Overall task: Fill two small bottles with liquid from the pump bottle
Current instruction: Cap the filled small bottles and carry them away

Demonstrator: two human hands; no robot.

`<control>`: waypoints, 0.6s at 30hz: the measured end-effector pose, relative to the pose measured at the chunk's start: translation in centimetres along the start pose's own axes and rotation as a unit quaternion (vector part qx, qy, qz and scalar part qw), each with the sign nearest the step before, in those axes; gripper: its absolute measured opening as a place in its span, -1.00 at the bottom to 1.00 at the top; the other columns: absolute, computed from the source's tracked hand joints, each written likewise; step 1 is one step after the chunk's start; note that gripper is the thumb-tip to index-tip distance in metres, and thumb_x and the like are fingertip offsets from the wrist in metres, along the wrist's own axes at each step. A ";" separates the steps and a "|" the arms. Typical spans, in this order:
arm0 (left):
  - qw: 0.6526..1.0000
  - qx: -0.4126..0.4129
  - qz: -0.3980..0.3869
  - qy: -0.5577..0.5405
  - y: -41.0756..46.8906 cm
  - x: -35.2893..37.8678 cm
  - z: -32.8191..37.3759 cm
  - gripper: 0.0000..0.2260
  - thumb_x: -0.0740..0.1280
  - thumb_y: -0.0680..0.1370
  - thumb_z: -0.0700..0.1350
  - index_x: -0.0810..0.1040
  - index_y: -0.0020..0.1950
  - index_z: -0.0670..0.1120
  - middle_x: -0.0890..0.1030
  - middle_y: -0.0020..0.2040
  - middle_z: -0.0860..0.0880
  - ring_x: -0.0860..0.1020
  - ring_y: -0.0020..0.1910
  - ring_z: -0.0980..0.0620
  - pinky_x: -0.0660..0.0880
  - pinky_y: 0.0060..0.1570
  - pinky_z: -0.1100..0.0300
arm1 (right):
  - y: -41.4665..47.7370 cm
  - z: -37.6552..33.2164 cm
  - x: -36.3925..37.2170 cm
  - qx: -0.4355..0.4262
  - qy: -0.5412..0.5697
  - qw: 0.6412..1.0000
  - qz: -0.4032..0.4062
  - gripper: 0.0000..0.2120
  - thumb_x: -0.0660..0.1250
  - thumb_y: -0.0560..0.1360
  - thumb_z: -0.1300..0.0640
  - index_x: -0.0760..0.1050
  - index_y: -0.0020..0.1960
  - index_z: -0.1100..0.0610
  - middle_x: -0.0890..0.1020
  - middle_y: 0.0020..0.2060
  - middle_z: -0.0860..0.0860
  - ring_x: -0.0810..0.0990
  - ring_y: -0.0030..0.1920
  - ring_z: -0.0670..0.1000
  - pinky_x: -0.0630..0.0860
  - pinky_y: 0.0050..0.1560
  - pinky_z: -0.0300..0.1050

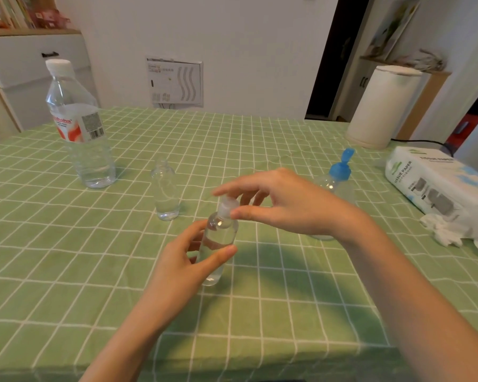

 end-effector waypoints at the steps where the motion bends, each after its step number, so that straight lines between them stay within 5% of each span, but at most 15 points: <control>1: 1.000 0.000 0.002 0.002 0.0 0.0 0.0 -0.57 0.39 0.21 0.24 0.53 0.06 0.24 0.63 -0.06 0.26 0.57 -0.09 0.30 0.45 -0.22 0.48 | 0.0 0.0 0.0 -0.004 0.004 1.000 0.004 -0.68 0.36 0.51 0.00 0.54 0.26 -0.02 0.65 0.02 -0.12 0.56 -0.10 -0.23 0.50 -0.01 -0.33; 6: 1.000 -0.002 -0.007 0.014 -0.1 0.4 -0.2 -0.55 0.39 0.22 0.26 0.51 0.10 0.28 0.64 -0.05 0.18 0.57 -0.04 0.23 0.48 -0.06 0.23 | 0.4 0.2 -0.2 0.038 -0.049 0.996 0.057 -0.64 0.41 0.36 -0.22 0.59 -0.13 0.08 0.58 -0.33 -0.12 0.54 -0.29 -0.12 0.51 -0.22 -0.17; 10: 1.000 -0.001 -0.010 0.003 -0.2 0.5 0.0 -0.57 0.37 0.22 0.25 0.50 0.07 0.28 0.62 -0.04 0.27 0.57 -0.08 0.30 0.45 -0.17 0.34 | 0.1 0.0 -0.2 0.017 -0.015 1.000 0.015 -0.55 0.41 0.41 -0.15 0.50 0.27 -0.05 0.62 -0.14 -0.15 0.55 -0.17 -0.19 0.42 -0.18 -0.41; 12: 1.000 0.004 -0.011 0.000 -0.2 0.4 0.1 -0.61 0.37 0.22 0.25 0.51 0.04 0.30 0.62 -0.03 0.27 0.57 -0.07 0.29 0.48 -0.22 0.38 | 0.0 -0.3 -0.2 -0.011 -0.023 1.000 -0.005 -0.62 0.41 0.46 -0.03 0.53 0.26 -0.04 0.60 -0.14 -0.15 0.53 -0.17 -0.21 0.40 -0.15 -0.46; 18: 1.000 0.001 -0.007 0.006 -0.3 0.4 -0.2 -0.58 0.37 0.20 0.26 0.49 0.05 0.32 0.64 -0.06 0.18 0.57 -0.06 0.25 0.44 -0.12 0.33 | 0.6 0.1 0.3 0.034 -0.066 0.997 0.031 -0.67 0.40 0.38 -0.23 0.53 -0.20 0.04 0.51 -0.38 -0.15 0.46 -0.36 -0.15 0.37 -0.35 -0.34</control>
Point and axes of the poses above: each hand's wrist, its own y-axis towards the middle knuckle, its own x-axis out of the palm, z = x × y, the point moved 4 cm from there along y, towards the middle knuckle
